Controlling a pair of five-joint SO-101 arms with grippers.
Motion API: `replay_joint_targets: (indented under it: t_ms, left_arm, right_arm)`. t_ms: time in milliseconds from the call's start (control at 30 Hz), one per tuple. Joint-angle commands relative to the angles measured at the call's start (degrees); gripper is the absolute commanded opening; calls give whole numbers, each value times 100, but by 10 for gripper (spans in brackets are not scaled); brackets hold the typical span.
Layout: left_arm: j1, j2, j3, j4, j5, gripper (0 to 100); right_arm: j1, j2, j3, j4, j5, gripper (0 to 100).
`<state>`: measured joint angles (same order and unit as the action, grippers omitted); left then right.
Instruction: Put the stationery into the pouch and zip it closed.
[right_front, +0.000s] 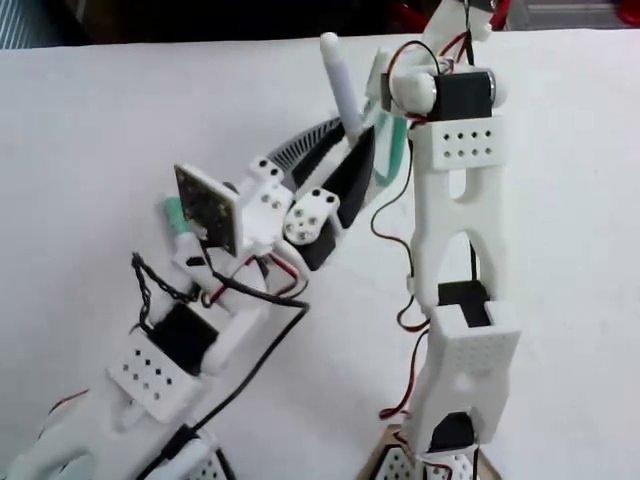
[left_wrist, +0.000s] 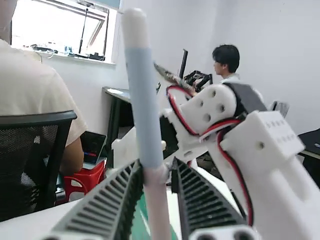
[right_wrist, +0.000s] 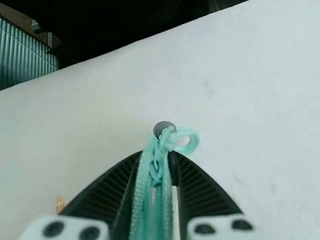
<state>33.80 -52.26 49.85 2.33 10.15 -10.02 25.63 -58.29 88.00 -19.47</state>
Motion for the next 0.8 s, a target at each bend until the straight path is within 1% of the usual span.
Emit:
replay_joint_targets:
  t_ms: [0, 67, 167, 233, 267, 567, 767]
  left_arm:
    - [92, 4, -466, -220, -53, 31]
    - [57, 365, -492, -369, -97, 33]
    - [-101, 1086, -457, -1178, -563, 31]
    - [-101, 1437, -484, -1582, -668, 31]
    - [-101, 1446, -484, -1662, -677, 31]
    - [-48, 1103, -492, -1732, -712, 31]
    - [-57, 1393, -484, -1732, -712, 31]
  right_arm:
    - [13, -48, -53, -31, 70, 18]
    - [13, -57, -70, 40, 70, 18]
    - [22, -66, -88, 75, 70, 18]
    - [66, -40, -70, 31, 70, 18]
    - [66, -40, -53, -4, 70, 18]
    - [13, -48, -62, -4, 70, 18]
    - [22, -40, -53, -13, 70, 18]
